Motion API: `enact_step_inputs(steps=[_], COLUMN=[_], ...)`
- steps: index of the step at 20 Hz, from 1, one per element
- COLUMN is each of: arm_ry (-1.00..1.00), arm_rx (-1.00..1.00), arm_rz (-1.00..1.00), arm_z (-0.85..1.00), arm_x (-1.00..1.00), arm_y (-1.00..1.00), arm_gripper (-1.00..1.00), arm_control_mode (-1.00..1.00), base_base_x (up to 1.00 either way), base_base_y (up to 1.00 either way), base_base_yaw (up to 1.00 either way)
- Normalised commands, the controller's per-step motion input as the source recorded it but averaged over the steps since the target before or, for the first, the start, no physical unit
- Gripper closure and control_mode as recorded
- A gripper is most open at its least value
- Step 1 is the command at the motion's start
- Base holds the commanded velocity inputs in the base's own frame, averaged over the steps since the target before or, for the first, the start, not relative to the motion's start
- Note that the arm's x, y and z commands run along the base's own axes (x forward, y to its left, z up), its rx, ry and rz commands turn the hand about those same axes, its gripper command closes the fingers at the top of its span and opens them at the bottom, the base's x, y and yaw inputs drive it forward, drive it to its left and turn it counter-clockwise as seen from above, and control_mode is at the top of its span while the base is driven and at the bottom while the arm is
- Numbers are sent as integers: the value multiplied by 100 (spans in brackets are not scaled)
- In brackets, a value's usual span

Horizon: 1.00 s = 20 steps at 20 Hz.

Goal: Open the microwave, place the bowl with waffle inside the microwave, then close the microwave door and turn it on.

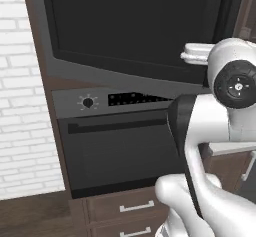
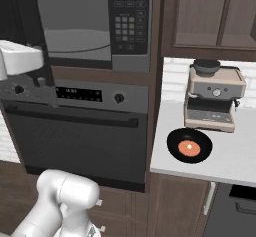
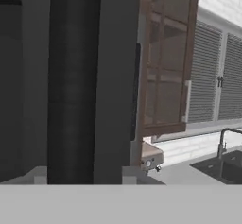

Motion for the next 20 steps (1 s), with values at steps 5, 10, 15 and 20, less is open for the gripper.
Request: enact_step_inputs(steps=[5,10,15,20], arm_ry=[-10,-2,0,2], arm_rx=[-19,-21,-19,-18], arm_rz=[-25,-25,-15,-7], arm_z=[-17,-30,-35,-32], arm_x=[-100,-100,-100,-51], arm_y=[19,42,61,83], arm_gripper=[100,100,100,-100], arm_control_mode=[-100,-100,-100,-100], base_base_x=[0,0,0,0], base_base_y=[0,0,0,0], base_base_yaw=[0,0,0,0])
